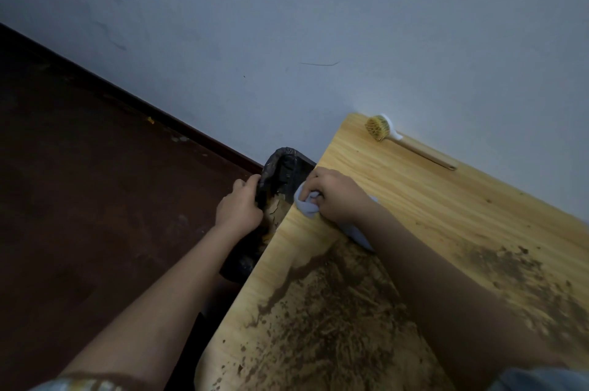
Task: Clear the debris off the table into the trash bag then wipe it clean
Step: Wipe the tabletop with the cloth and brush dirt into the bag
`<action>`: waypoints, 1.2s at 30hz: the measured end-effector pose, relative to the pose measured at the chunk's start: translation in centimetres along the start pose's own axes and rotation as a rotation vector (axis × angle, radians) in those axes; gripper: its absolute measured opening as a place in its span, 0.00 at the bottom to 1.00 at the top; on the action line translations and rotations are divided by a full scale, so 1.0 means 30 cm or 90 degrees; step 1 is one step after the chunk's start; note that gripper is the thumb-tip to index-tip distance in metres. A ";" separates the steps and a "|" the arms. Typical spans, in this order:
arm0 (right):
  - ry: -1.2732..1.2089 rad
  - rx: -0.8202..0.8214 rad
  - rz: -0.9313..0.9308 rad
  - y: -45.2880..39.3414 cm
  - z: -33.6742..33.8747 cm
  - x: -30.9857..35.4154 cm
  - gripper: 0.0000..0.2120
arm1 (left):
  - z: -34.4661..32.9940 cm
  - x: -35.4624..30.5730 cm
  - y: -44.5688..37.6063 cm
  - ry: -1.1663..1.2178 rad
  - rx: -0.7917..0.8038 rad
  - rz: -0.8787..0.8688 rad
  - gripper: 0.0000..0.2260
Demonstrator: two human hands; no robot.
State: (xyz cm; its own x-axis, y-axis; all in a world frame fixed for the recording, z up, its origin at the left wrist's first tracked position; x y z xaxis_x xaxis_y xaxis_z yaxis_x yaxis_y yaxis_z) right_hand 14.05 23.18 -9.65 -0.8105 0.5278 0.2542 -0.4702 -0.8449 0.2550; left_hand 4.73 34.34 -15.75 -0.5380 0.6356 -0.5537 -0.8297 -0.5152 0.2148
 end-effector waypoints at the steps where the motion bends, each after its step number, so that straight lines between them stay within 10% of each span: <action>1: 0.008 0.001 0.007 -0.012 -0.001 0.021 0.16 | 0.001 0.000 0.002 0.001 0.000 0.000 0.26; 8: 0.003 -0.042 0.021 -0.039 0.079 0.037 0.17 | -0.002 0.006 0.006 0.002 0.003 0.000 0.27; 19: 0.060 -0.082 -0.285 -0.068 0.084 -0.279 0.11 | 0.004 0.016 0.002 0.006 -0.009 0.006 0.27; 31: 0.195 0.056 0.101 0.007 -0.029 0.042 0.12 | 0.002 -0.003 -0.024 -0.001 -0.005 -0.005 0.25; 36: 0.043 -0.068 -0.028 -0.031 0.127 -0.119 0.17 | -0.003 -0.011 -0.045 -0.010 -0.007 -0.003 0.25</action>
State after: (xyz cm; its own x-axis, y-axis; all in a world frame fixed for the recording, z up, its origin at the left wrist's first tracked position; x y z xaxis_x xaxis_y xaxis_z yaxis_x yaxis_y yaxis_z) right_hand 18.71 22.42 -7.24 -0.8085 0.5603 0.1800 -0.5373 -0.8276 0.1627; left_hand 6.04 34.77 -15.92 -0.5358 0.6469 -0.5426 -0.8309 -0.5182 0.2026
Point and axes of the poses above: each hand's wrist, its own y-axis away from the middle knuckle, its own z-axis out of the back of the hand, x = y × z, the point moved 10 cm from there along -y, towards the middle knuckle, and after that the axes turned 4 degrees about -z, right-handed, at the moved point
